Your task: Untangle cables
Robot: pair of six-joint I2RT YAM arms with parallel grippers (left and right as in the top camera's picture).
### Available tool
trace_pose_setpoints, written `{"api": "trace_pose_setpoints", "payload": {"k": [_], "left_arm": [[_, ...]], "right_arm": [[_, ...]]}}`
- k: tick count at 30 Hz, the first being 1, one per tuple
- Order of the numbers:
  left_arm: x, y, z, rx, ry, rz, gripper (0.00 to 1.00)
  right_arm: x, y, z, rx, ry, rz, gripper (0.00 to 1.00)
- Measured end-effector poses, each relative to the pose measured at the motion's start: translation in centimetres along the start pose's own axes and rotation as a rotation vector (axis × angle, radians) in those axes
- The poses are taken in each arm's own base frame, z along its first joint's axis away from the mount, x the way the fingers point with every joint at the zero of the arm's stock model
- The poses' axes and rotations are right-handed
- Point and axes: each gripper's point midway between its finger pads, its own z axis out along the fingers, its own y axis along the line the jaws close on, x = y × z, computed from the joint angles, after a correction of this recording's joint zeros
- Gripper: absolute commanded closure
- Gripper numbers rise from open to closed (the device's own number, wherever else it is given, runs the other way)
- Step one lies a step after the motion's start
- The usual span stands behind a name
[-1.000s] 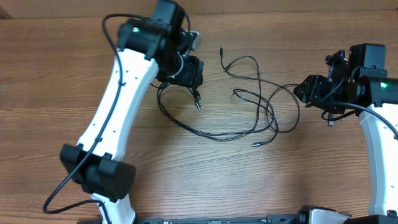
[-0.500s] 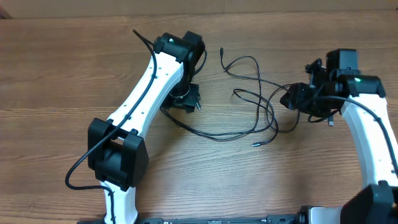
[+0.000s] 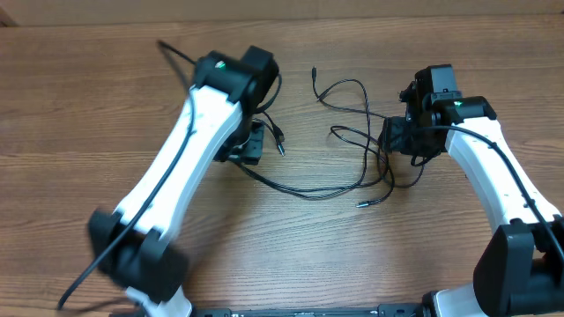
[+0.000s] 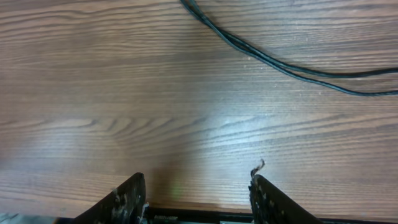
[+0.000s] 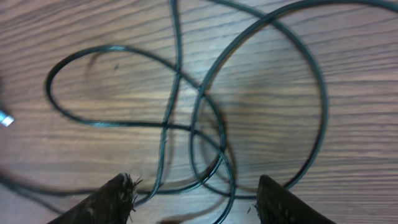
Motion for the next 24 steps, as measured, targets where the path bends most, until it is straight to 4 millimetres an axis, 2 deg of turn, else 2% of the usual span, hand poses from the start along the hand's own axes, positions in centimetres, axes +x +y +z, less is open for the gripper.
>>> {"api": "trace_pose_setpoints", "payload": {"k": [3,5,7,8,10,13,18,24], "left_arm": [[1.3,1.1,-1.7,0.019,-0.090,-0.037,0.44],[2.0,1.7,-1.9,0.031,-0.149,-0.068,0.43],[2.5,2.1,-1.4,0.043,-0.206,-0.105,0.34],[2.6,2.2,-1.1,0.049,-0.227,-0.120,0.25],[2.1,2.3,-0.2,0.077,-0.289,-0.167,0.12],[0.7,2.0,1.5,0.134,-0.360,-0.224,0.05],[-0.9,0.2,4.4,0.239,-0.393,-0.242,0.06],[-2.2,-1.6,8.4,0.298,-0.338,-0.280,0.05]], "right_arm": [[-0.6,-0.3,0.4,0.019,-0.017,0.030,0.37],[-0.7,-0.4,0.7,0.024,-0.018,0.040,0.37],[-0.6,-0.6,1.1,0.031,-0.009,0.049,0.37],[-0.5,-0.6,1.4,0.034,0.001,0.053,0.37],[-0.3,-0.8,2.0,0.039,0.019,0.063,0.37],[-0.2,-0.5,2.6,0.023,0.036,0.074,0.37],[-0.5,1.1,2.7,-0.066,0.029,0.051,0.35],[-1.1,3.1,2.7,-0.136,-0.002,-0.083,0.34]]}}
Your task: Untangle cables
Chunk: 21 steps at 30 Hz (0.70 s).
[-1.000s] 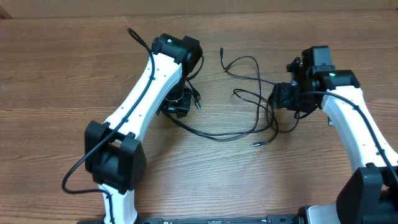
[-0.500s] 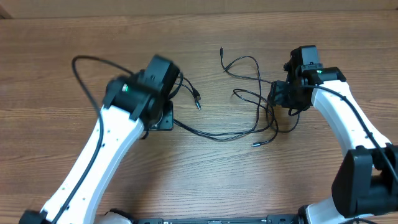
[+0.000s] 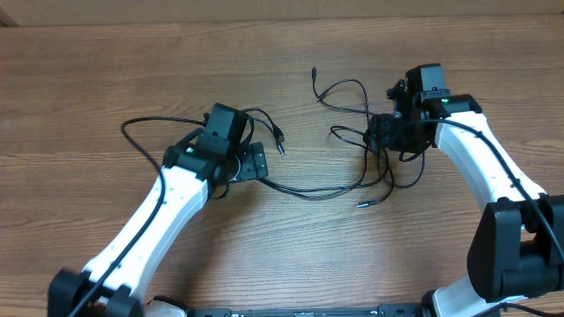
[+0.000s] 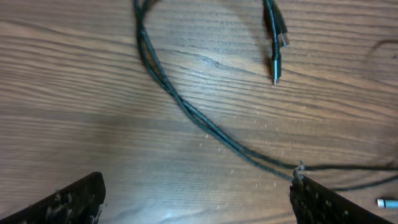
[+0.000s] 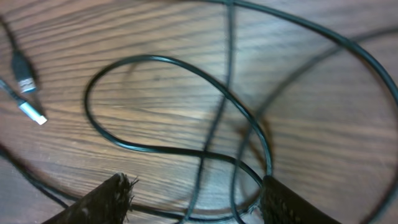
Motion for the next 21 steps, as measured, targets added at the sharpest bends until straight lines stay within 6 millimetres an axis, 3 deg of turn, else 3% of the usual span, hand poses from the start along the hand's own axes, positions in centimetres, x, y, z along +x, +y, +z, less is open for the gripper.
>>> {"api": "trace_pose_setpoints", "payload": {"k": [9,21], "left_arm": [[-0.5,0.7,3.5,0.063,0.090,-0.115,0.06],[-0.8,1.4,3.7,0.084,0.108,-0.158,0.07]], "right_arm": [[-0.2,1.9,2.5,-0.031,0.009,-0.180,0.30],[0.4,4.4,4.3,-0.055,0.024,-0.382,0.27]]}}
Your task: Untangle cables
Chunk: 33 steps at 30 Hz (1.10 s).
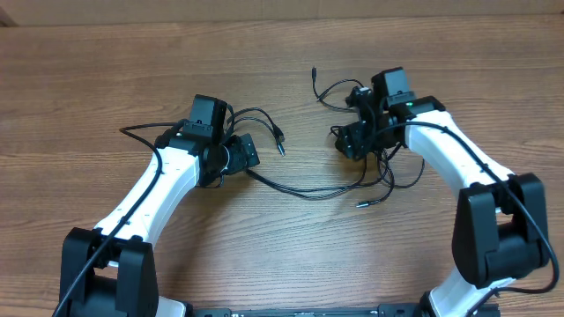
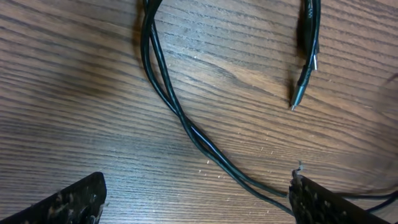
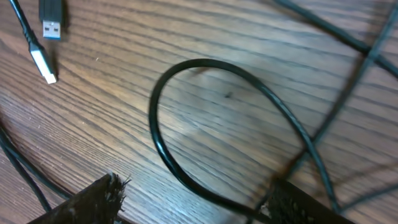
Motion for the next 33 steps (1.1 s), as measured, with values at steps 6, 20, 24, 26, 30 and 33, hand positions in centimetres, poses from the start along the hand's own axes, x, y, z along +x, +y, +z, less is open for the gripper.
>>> {"api": "trace_pose_setpoints", "payload": {"k": [6,20,24,26,30,33], "left_arm": [[0.0,0.0,0.0,0.002,0.002,0.000,0.07],[0.0,0.0,0.0,0.003,0.001,0.000,0.07],[0.0,0.0,0.0,0.003,0.001,0.001,0.06],[0.0,0.0,0.0,0.003,0.001,0.001,0.06],[0.0,0.0,0.0,0.003,0.001,0.000,0.06],[0.0,0.0,0.0,0.003,0.001,0.001,0.06]], "right_arm": [[0.5,0.1,2.0,-0.008,0.033,-0.021,0.80],[-4.7,5.2,-4.5,-0.242,-0.006,0.094,0.96],[-11.1,8.1,-12.8,-0.320,-0.190,0.019,0.96],[-13.7,9.3,-17.2,-0.334,-0.295,-0.028,0.96],[-16.4,11.2,-24.8,-0.331,-0.476,-0.110,0.96],[-17.3,12.5,-30.4,-0.322,-0.606,-0.153,0.96]]}}
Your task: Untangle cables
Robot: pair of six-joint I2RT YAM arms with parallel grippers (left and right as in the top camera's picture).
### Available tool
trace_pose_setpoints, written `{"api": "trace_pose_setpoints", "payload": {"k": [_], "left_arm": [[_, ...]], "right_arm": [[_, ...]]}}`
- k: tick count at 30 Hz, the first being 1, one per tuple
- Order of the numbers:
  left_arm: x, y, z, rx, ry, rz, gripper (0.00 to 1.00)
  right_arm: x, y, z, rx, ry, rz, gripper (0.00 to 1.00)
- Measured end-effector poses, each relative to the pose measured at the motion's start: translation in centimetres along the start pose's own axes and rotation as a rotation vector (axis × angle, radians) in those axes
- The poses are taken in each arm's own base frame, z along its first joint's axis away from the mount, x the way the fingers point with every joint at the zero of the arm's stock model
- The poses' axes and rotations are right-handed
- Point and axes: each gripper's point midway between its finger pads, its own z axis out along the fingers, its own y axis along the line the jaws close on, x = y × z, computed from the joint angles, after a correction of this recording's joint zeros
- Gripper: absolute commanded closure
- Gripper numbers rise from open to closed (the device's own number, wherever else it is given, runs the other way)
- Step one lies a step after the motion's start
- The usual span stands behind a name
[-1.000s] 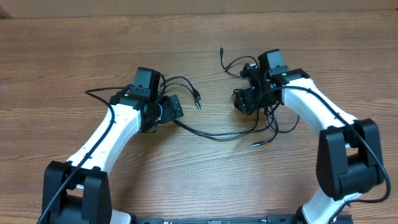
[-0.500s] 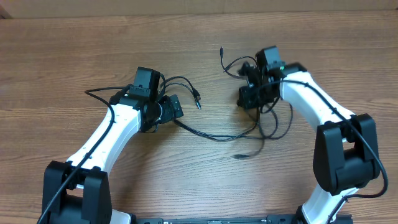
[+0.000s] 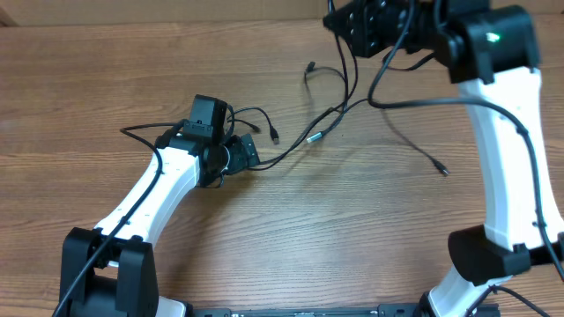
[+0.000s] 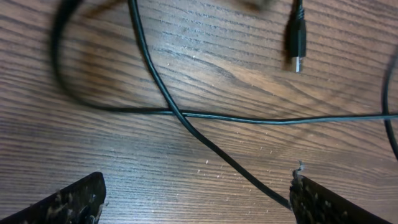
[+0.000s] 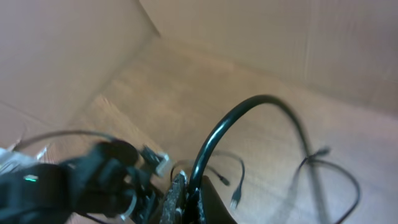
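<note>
Several thin black cables lie tangled on the wooden table. My right gripper is raised high at the back, shut on one black cable that arches up from its fingers. Strands hang from it down to the table; one plug end lies at the right, another at the middle. My left gripper sits low over the table, open. A cable strand crosses the wood between its fingers, touching neither, and a USB plug lies beyond them.
A cardboard wall closes the table's far edge. A cable loop lies left of my left wrist. The left arm shows below in the right wrist view. The bare wooden table stretches toward the front.
My right gripper was open and low over the loops; now it is shut on a cable and raised high at the back. The tangle is pulled apart and upward. My left gripper stays open in place.
First my left arm reached over the left cables and my right gripper stood open over the loops. Then the left gripper was low by the paired strands, and the right had moved left over the loops. Now the right holds a cable aloft.
</note>
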Motion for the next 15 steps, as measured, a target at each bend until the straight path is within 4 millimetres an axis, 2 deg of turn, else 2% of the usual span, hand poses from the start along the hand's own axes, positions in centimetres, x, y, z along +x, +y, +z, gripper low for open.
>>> {"api": "trace_pose_setpoints", "payload": {"k": [3,6,11,15], "left_arm": [[0.0,0.0,0.0,0.000,-0.001,0.000,0.06],[-0.1,0.0,0.0,0.002,-0.003,0.000,0.05],[-0.1,0.0,0.0,0.002,-0.002,0.001,0.04],[0.0,0.0,0.0,0.001,-0.001,0.001,0.03]], "right_arm": [[-1.1,1.2,-1.7,-0.001,-0.040,-0.018,0.96],[-0.3,1.0,-2.0,0.021,-0.008,0.011,0.96],[3.9,-2.5,-2.2,0.218,0.145,0.105,0.96],[8.1,-6.4,-4.3,0.485,0.303,0.175,0.96]]}}
